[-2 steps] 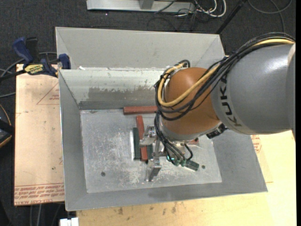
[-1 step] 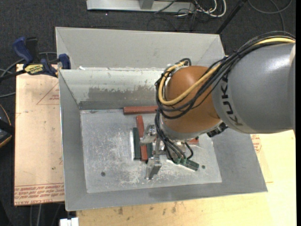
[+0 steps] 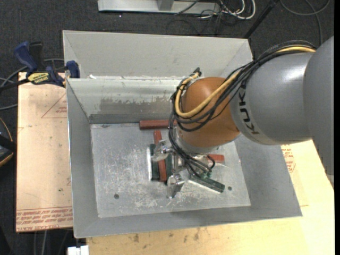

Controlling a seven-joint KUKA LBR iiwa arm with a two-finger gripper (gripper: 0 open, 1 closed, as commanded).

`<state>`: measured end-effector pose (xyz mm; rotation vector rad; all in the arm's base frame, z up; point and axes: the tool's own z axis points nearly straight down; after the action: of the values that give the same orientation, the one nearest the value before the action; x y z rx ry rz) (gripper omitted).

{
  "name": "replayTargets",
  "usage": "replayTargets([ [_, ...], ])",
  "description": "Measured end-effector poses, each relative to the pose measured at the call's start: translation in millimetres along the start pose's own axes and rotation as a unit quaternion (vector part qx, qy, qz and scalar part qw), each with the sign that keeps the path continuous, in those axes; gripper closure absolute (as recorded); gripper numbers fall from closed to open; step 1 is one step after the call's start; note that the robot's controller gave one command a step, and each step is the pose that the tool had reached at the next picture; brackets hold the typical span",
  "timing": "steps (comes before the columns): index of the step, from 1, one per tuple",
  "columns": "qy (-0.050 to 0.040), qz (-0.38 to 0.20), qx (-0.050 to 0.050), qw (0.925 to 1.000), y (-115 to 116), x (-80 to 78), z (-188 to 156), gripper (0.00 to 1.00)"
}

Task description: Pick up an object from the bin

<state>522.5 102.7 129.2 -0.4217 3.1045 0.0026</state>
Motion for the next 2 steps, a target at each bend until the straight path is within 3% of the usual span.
replayTargets([
  [1, 0.0000, -0.196, -0.002, 0.9806, -13.4, -28.7, 47.6, 0.00],
  [2, -0.0069, -0.196, 0.000, 0.9806, -12.5, -28.2, 42.5, 0.00],
])
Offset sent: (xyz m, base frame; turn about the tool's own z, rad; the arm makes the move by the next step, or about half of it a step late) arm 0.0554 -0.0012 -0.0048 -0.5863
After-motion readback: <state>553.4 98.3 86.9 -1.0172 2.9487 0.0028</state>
